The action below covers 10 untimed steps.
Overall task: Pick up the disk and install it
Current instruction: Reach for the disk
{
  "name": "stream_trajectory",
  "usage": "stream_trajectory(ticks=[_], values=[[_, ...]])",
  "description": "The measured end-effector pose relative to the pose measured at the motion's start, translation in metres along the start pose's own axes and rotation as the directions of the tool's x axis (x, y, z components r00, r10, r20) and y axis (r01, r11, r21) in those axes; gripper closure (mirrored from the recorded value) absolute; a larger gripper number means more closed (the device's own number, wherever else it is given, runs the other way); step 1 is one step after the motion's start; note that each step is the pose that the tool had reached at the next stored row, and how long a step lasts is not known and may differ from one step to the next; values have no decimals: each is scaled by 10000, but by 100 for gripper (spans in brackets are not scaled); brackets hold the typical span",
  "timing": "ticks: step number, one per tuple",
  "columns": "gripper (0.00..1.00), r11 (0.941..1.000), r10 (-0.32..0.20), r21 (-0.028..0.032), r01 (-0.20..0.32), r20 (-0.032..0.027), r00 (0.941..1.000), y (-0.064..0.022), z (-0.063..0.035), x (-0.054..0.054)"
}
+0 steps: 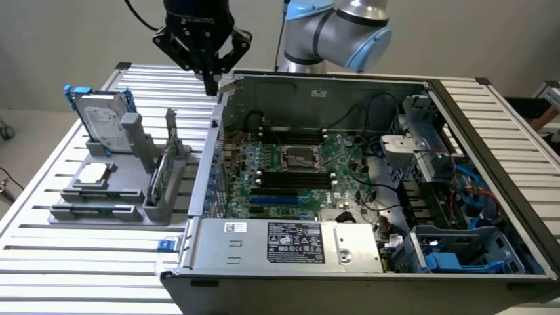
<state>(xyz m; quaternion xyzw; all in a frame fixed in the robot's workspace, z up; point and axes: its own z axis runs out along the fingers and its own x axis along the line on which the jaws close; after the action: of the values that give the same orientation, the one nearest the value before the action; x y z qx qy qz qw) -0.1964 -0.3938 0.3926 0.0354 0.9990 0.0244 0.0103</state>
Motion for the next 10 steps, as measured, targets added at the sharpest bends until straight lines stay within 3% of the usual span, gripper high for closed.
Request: stream_trajectory(ticks=[10], values=[[89,10000,0,46,0,2,10000,220,3,415]])
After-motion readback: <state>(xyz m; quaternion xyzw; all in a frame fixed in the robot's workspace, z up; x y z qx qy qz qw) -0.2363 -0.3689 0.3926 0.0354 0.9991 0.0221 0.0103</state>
